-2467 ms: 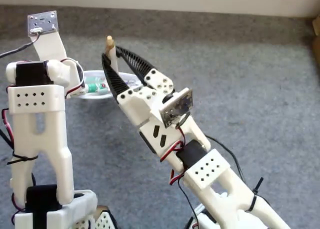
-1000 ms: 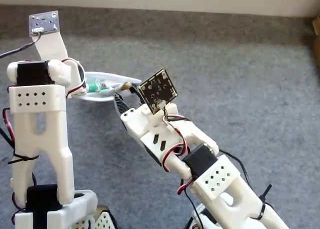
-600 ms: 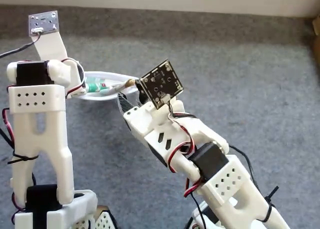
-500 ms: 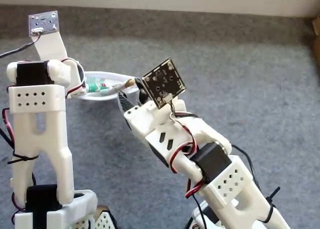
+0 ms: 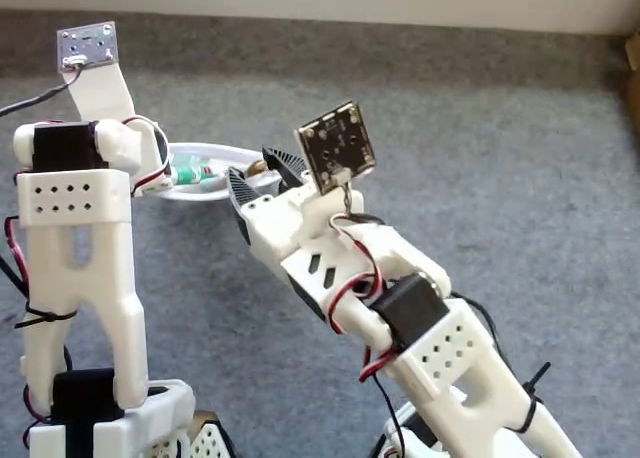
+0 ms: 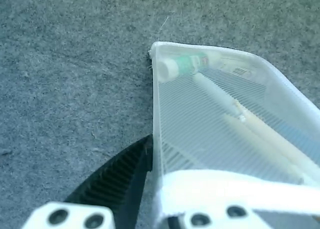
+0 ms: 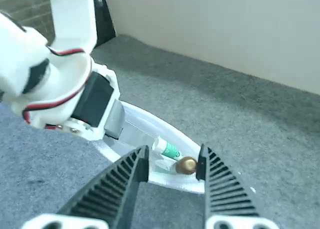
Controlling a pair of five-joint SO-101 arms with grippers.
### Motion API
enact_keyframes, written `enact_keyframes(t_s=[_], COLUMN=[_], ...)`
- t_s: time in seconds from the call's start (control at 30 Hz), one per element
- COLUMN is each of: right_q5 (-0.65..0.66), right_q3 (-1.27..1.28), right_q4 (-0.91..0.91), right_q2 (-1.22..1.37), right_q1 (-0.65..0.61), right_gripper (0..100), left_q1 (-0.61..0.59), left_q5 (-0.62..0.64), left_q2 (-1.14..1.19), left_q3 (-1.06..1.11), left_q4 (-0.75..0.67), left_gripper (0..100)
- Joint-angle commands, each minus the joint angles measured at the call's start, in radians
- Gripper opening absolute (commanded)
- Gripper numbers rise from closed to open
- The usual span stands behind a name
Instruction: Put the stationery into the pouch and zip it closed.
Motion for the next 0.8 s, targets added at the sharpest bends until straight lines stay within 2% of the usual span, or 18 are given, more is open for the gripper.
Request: enact_keyframes(t_s=[0.0, 0.17, 0.33, 0.6, 0.7, 0.77], right_q5=[-0.009, -0.005, -0.008, -0.002, -0.002, -0.002], right_q3=[-0.027, -0.027, -0.027, -0.019, -0.027, -0.027], right_q4=[-0.031, -0.031, -0.025, -0.018, 0.051, 0.111], right_q2=[0.024, 0.024, 0.013, -0.154, -0.177, -0.180], right_q1=[-0.010, -0.010, -0.010, 0.013, 0.061, 0.088], right_gripper=[14.8, 0.5, 0.5, 0.9, 1.9, 6.4], left_q1=[-0.008, -0.008, -0.008, -0.008, -0.008, -0.008], left_q5=[-0.009, -0.009, -0.009, -0.011, -0.011, -0.011], left_q2=[-0.010, -0.010, -0.010, -0.010, -0.010, -0.010], left_q3=[0.007, 0.007, 0.007, 0.007, 0.007, 0.007], left_q4=[-0.009, -0.009, -0.009, -0.009, -0.009, -0.009], left_gripper=[1, 1, 1, 1, 1, 1])
